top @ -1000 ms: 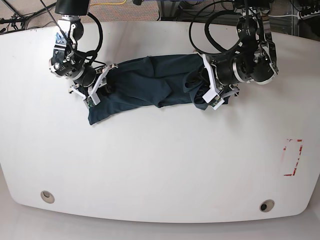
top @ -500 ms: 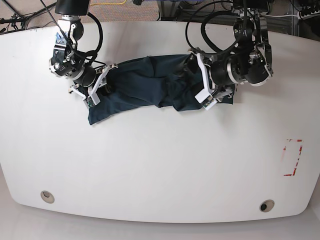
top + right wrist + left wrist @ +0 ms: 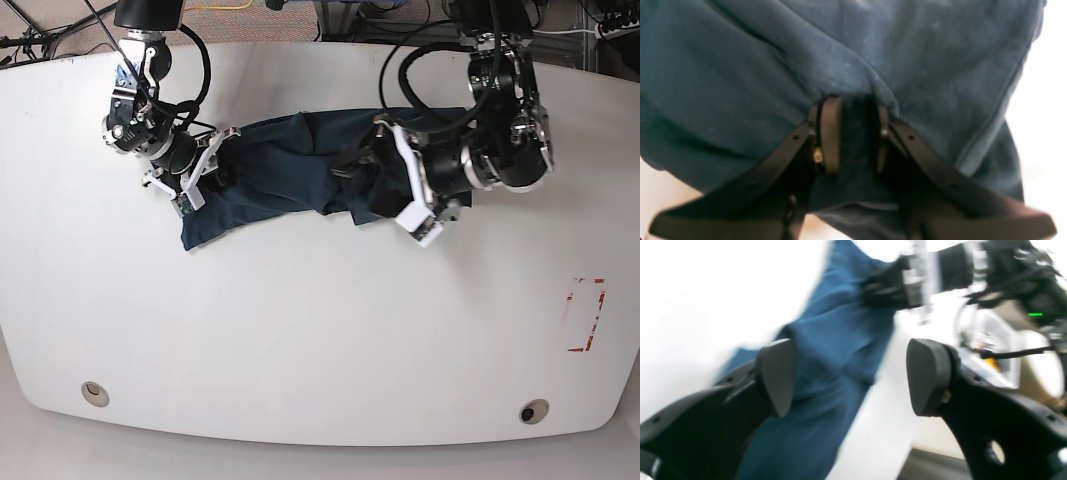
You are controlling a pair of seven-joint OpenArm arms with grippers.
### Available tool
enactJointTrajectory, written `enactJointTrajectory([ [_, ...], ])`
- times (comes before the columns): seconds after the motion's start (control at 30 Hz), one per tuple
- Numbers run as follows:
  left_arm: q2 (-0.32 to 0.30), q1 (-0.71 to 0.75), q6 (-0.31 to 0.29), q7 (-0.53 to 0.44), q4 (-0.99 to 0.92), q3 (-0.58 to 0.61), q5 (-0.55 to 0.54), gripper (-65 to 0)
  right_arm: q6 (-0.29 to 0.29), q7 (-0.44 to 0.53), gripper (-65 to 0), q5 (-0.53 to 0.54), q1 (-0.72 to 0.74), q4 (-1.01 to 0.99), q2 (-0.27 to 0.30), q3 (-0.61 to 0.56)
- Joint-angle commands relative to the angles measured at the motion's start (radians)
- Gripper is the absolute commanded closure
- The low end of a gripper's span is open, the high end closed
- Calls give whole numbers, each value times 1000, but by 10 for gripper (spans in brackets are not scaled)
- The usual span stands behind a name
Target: Fold the T-shirt properly
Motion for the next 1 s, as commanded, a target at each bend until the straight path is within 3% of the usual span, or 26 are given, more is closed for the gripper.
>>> enactJointTrajectory([
  [0.0,-52,-14,3,-13,11,-54,0,-471,2,-12,-132,-1,6,35,7,4],
  [0.23,-175,0,-1,-31,11,-181,26,-471,2,-67,-140,2,6,161,4,5],
  [0.33,-224,26,-2,-34,10,-249,28,-471,2,-145,-192,4,8,251,-4,4],
  [0.53,-304,70,-2,-34,10,-381,28,-471,2,-274,-445,4,14,414,-107,4],
  [0.63,-336,93,-4,-34,10,-433,28,-471,2,-332,-536,22,14,437,-162,-15],
  [0.73,-360,110,-4,-34,10,-482,28,-471,2,-352,-553,74,11,434,-189,-51],
  [0.97,-393,135,-4,-34,10,-625,29,-471,2,-354,-507,124,-2,417,-232,-199],
])
